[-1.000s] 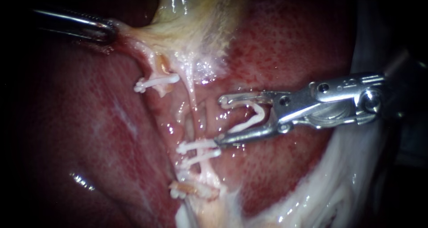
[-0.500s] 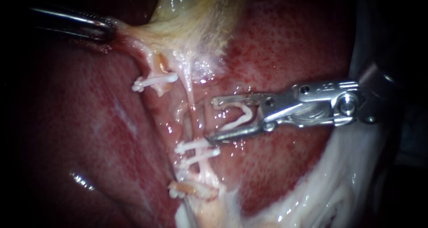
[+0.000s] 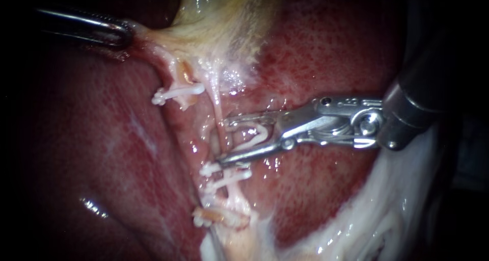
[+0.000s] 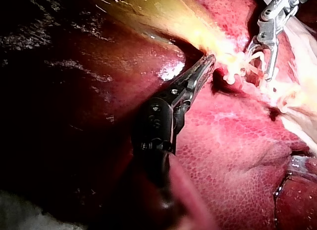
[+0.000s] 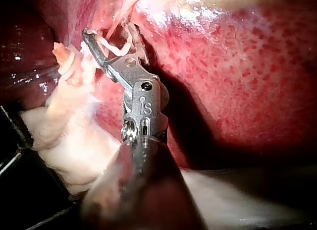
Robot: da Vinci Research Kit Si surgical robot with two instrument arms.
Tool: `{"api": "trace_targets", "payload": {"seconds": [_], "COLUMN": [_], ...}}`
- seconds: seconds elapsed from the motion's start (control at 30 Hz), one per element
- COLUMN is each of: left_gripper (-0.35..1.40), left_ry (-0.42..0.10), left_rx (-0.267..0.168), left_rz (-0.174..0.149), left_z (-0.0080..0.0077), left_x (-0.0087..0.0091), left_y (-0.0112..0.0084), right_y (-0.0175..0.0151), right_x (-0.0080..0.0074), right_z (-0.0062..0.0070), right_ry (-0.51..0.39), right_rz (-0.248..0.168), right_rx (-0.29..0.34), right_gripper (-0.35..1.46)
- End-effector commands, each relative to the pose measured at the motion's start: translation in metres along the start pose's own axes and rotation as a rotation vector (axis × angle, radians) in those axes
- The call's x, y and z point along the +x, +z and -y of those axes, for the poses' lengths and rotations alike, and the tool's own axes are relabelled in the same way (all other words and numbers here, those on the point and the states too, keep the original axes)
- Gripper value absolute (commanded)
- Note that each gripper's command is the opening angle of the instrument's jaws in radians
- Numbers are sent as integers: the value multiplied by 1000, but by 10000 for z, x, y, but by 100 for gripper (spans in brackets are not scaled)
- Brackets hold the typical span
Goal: Clipping third clip right tube
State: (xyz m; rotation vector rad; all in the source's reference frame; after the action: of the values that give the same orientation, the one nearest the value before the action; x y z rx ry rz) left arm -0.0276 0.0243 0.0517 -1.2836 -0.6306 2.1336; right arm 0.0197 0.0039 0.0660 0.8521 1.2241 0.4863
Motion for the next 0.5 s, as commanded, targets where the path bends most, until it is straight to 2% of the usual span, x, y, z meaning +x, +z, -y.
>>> {"api": "trace_targets", "payload": {"seconds": [0.03, 0.27, 0.4, 0.5], "left_gripper": [-35, -35, -35, -35], "left_ry": [-1, -1, 0, 0], "left_rx": [1, 1, 1, 0], "left_rz": [0, 0, 0, 0], "left_z": [0, 1, 1, 1], "left_x": [0, 0, -1, -1], "left_y": [0, 2, 1, 1], "right_y": [1, 12, 8, 1], "right_x": [1, 11, 21, 36], "right_z": [0, -2, 7, 16], "right_ry": [5, 70, 92, 103], "right_rz": [-12, -105, -131, -161], "right_rx": [3, 71, 116, 142], "right_gripper": [49, 49, 49, 49]}}
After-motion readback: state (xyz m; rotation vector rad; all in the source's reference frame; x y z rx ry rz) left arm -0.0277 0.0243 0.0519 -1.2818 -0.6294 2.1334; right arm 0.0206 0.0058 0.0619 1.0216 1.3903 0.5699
